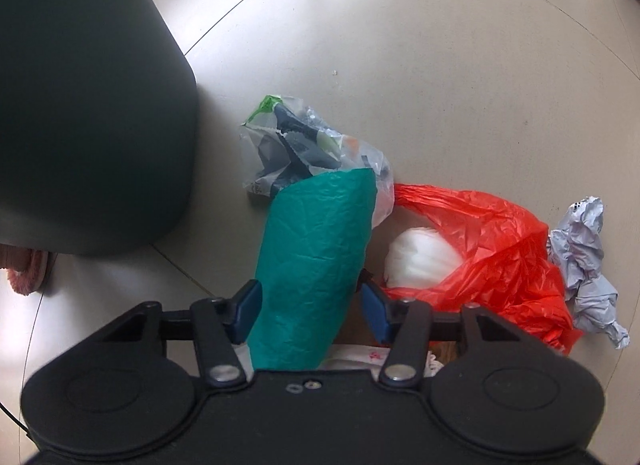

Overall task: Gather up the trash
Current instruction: 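Lower the right tool to the teal paper roll and grasp it, then carry the teal paper roll over the bin and release it with the right tool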

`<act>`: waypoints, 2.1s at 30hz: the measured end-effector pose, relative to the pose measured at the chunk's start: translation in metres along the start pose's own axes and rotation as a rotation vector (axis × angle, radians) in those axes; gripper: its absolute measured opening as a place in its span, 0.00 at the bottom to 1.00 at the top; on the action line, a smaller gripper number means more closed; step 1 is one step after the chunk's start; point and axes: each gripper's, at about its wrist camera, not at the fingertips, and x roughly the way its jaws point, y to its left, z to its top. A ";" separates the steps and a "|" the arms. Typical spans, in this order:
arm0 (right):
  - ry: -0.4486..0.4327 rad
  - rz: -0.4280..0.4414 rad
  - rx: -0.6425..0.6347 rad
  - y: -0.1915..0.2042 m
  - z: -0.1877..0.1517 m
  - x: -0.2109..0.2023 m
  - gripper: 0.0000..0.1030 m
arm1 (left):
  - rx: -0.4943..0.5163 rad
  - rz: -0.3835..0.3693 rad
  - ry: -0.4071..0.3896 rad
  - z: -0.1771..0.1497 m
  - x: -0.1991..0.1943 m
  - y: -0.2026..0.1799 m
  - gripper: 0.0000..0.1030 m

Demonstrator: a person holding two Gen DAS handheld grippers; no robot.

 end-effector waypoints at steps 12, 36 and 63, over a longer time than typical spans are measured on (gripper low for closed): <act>-0.051 0.014 -0.033 0.025 -0.063 -0.057 0.10 | 0.005 0.014 -0.007 0.000 0.000 -0.005 0.11; -0.412 0.272 -0.216 0.135 -0.019 -0.308 0.08 | 0.003 0.018 -0.014 0.000 -0.001 -0.006 0.11; -0.112 0.098 -0.307 0.237 0.042 -0.154 0.19 | 0.006 -0.008 -0.009 0.000 0.002 -0.001 0.11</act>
